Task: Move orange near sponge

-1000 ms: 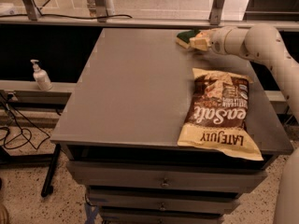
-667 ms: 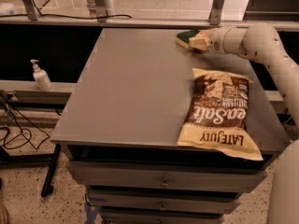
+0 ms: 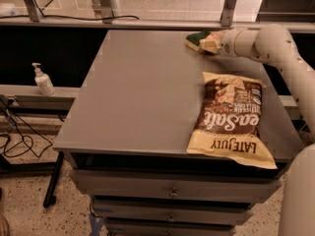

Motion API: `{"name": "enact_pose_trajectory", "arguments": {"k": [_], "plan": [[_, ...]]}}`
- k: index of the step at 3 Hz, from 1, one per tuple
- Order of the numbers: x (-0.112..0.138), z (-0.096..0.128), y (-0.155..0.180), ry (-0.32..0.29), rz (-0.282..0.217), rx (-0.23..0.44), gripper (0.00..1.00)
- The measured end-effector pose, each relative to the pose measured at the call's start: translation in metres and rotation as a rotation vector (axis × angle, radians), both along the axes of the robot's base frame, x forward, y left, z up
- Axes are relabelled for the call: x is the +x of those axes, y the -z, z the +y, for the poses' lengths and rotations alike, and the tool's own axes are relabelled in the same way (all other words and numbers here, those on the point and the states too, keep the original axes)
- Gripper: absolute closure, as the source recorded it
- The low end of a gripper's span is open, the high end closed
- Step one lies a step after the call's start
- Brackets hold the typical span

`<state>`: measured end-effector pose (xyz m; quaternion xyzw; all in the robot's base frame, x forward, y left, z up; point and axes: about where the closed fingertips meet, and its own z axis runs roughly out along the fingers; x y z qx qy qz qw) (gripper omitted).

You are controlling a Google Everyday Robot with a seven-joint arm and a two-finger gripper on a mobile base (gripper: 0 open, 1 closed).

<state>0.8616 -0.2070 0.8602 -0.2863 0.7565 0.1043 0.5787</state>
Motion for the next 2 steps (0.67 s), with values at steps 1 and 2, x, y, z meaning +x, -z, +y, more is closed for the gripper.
{"name": "enact_pose_trajectory", "arguments": {"k": [1,2], "plan": [[0.0016,0.0029,0.0015,-0.005,0.003,0.004,0.12],[0.0032,0.0082,0.0009,-0.012,0.002,0.009,0.0]]}}
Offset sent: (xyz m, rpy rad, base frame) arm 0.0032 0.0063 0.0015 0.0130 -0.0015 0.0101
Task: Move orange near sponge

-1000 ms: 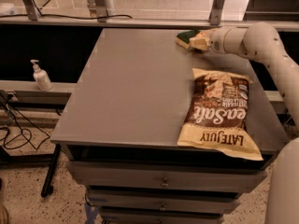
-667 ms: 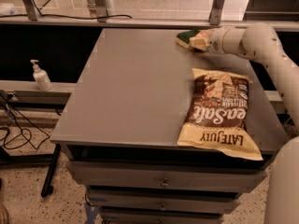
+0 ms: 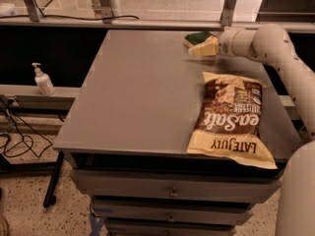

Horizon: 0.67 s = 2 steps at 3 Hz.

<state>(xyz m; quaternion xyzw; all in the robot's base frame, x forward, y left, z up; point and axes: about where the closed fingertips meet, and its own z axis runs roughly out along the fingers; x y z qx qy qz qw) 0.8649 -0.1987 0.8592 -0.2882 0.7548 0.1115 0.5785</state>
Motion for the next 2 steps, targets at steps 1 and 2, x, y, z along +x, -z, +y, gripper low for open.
{"name": "enact_pose_trajectory", "arguments": {"k": [1,2], "plan": [[0.0001,0.0009,-0.0014,-0.001,-0.002,0.0,0.0],[0.0017,0.0035,-0.0076,-0.003,-0.013,0.001,0.0]]}}
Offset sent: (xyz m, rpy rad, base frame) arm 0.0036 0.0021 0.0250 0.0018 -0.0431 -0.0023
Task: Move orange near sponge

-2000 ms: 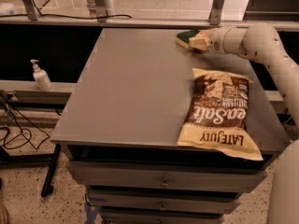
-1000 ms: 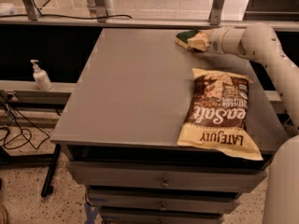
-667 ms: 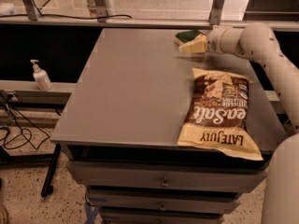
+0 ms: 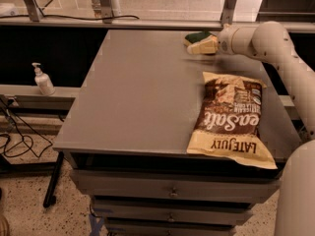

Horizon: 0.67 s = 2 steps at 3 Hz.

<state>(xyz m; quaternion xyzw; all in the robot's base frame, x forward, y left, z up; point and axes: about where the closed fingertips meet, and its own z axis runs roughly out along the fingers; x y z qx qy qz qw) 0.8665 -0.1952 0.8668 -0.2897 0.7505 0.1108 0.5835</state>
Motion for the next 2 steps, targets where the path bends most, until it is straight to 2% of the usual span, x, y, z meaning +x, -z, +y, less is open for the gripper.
{"name": "enact_pose_trajectory", "arguments": {"k": [2], "plan": [[0.001,0.002,-0.031,0.017,-0.039,-0.013,0.0]]}}
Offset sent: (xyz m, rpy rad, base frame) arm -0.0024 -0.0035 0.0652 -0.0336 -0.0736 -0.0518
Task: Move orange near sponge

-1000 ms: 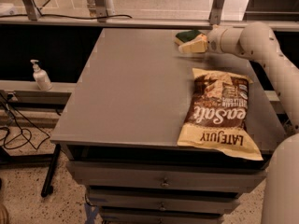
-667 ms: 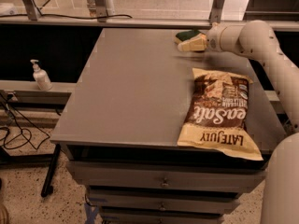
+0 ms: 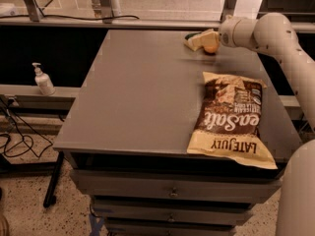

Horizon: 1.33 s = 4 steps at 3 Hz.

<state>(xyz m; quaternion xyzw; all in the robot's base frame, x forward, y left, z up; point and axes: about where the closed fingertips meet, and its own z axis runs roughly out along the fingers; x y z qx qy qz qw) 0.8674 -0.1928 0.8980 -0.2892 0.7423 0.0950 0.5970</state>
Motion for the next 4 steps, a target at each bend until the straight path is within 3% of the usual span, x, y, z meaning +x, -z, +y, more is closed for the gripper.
{"name": "enact_pose_trajectory", "arguments": {"k": [2,3,4], "plan": [[-0.025,0.004,-0.074,0.033,-0.08,-0.047,0.0],[-0.074,-0.04,-0.13,0.079,-0.144,-0.052,0.0],[-0.073,-0.04,-0.13,0.079,-0.144,-0.052,0.0]]}}
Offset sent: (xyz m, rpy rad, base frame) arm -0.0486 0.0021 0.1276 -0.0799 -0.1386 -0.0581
